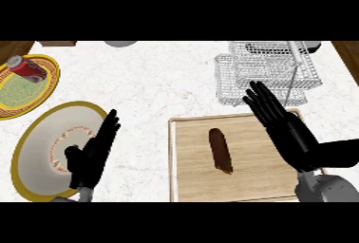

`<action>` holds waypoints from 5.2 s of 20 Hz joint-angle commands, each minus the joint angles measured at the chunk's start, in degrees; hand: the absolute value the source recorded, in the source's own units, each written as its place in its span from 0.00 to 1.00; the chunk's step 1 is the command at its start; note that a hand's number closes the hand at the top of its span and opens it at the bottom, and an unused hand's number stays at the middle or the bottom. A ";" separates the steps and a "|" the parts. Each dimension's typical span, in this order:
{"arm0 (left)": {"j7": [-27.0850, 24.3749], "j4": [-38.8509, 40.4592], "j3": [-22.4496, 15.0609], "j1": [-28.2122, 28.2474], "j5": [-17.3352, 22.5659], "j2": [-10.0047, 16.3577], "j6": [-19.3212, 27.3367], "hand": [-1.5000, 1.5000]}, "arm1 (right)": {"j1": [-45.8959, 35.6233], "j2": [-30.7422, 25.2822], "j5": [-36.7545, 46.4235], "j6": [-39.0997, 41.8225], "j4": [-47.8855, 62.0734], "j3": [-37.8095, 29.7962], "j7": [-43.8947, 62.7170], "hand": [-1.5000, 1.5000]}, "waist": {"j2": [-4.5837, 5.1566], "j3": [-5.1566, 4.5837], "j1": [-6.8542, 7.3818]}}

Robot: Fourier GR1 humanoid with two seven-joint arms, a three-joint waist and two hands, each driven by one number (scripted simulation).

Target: Pick the sweet potato from the tray and place it in the tiered basket

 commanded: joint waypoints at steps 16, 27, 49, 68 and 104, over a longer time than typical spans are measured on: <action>0.42 1.30 10.11 -4.23 -8.05 14.14 2.93 0.50 | 21.77 0.12 43.55 -53.56 -6.11 -0.97 14.58 0.00 | -1.61 -0.98 -1.70; 0.71 1.53 7.92 -6.82 -8.98 12.26 2.18 0.50 | 20.32 -15.42 57.58 -27.11 -17.11 8.61 50.60 0.00 | -0.65 -1.36 1.69; -0.87 5.97 9.61 -9.11 -9.07 11.60 -0.37 0.50 | -3.79 12.49 71.93 0.46 -4.09 10.79 85.77 0.00 | -1.02 -0.68 1.64; -1.99 6.44 10.14 -7.86 -10.24 9.14 -0.66 0.50 | -4.73 20.48 84.58 8.89 0.12 11.65 85.78 0.00 | -1.12 -0.52 1.40; -1.18 5.60 14.13 -8.20 -12.16 8.60 -3.94 0.50 | -6.57 20.47 74.69 8.07 19.86 12.46 74.64 1.00 | -0.97 -0.42 1.71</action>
